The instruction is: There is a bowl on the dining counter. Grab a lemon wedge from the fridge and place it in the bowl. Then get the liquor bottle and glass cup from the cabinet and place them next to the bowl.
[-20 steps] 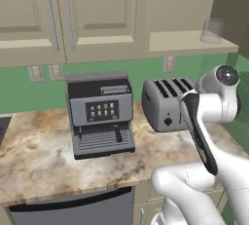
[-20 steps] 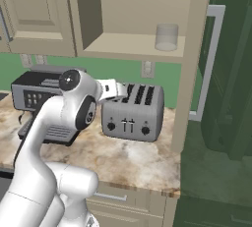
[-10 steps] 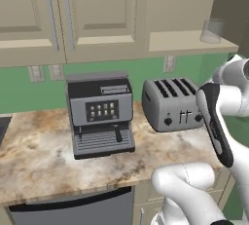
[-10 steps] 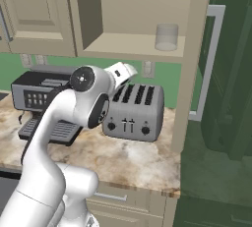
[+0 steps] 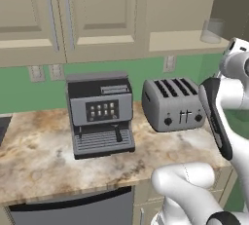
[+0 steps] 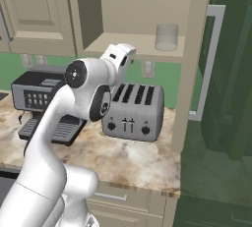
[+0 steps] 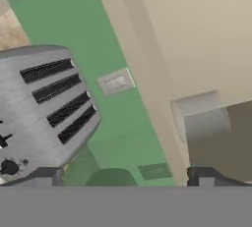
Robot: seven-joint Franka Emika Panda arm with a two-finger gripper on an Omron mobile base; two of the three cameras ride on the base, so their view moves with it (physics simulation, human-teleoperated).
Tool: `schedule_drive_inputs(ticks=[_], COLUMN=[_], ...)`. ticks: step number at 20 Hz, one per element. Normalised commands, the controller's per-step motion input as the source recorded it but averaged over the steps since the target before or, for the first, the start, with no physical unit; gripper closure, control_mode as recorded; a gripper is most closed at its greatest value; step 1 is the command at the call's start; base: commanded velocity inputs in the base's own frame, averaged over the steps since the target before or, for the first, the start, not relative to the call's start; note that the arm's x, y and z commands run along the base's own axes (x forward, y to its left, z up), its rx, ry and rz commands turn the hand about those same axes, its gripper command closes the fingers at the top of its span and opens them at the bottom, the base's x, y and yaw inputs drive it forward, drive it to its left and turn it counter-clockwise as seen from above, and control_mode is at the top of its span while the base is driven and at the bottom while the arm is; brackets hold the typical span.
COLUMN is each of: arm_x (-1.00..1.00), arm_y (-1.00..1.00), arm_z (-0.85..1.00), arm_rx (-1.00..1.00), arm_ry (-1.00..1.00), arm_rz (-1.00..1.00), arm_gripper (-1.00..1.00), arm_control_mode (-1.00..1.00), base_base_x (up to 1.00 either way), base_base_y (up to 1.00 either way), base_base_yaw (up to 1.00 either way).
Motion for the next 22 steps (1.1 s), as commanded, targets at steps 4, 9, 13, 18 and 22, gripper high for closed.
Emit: schedule_drive_inputs(ticks=[4, 9, 13, 18, 22], arm_x=[0.08, 0.12, 0.12, 0.08, 0.00], arm_y=[-0.27, -0.34, -0.31, -0.15, -0.02], arm_z=[0.18, 0.25, 0.54, 0.59, 0.22], arm_rx=[-0.28, -0.14, -0.09, -0.12, -0.14], arm_ry=[-0.04, -0.11, -0.01, 0.07, 0.09], arm_rz=[0.10, 0.19, 0.15, 0.04, 0.01], arm_gripper=[-1.00, -1.00, -1.00, -1.00, -1.00], arm_control_mode=[-1.00, -1.00, -1.00, -1.00, -1.00], base_base_x=[0.00, 0.00, 0.00, 0.00, 0.00], base_base_y=[0.00, 0.00, 0.00, 0.00, 0.00], base_base_yaw=[0.00, 0.00, 0.00, 0.00, 0.00])
